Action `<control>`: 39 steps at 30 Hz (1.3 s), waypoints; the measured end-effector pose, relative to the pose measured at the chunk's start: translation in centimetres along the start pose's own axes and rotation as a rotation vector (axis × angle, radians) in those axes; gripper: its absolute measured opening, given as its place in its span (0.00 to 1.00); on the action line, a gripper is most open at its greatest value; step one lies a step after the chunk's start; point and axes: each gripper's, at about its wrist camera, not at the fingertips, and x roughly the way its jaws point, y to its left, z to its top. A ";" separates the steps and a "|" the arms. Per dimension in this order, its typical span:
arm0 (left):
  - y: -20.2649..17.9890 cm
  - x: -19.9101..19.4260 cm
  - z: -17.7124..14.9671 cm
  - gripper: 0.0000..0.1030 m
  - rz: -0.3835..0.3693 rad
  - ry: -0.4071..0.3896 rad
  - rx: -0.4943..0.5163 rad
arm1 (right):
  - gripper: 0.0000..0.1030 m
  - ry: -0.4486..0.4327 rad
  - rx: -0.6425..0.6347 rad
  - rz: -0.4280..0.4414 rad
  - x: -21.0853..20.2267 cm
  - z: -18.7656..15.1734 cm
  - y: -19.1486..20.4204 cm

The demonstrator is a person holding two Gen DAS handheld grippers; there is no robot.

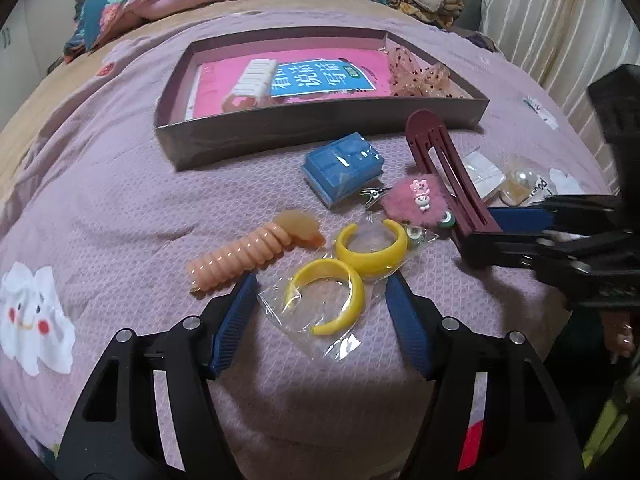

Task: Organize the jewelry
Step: 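Grasp the bagged yellow bangles with the left tool while the right tool grasps the dark red hair clip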

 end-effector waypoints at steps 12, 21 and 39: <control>0.9 -2.0 -1.0 0.56 -0.017 -0.033 -0.054 | 0.20 -0.071 0.004 -0.014 -1.0 -0.3 0.0; 0.4 -3.2 -0.8 0.56 -0.017 -0.054 -0.055 | 0.18 -0.126 0.007 -0.053 -3.9 -1.6 -1.4; 0.8 -4.0 0.2 0.56 -0.016 -0.067 -0.076 | 0.12 -0.068 -0.155 -0.108 -0.3 -1.4 1.3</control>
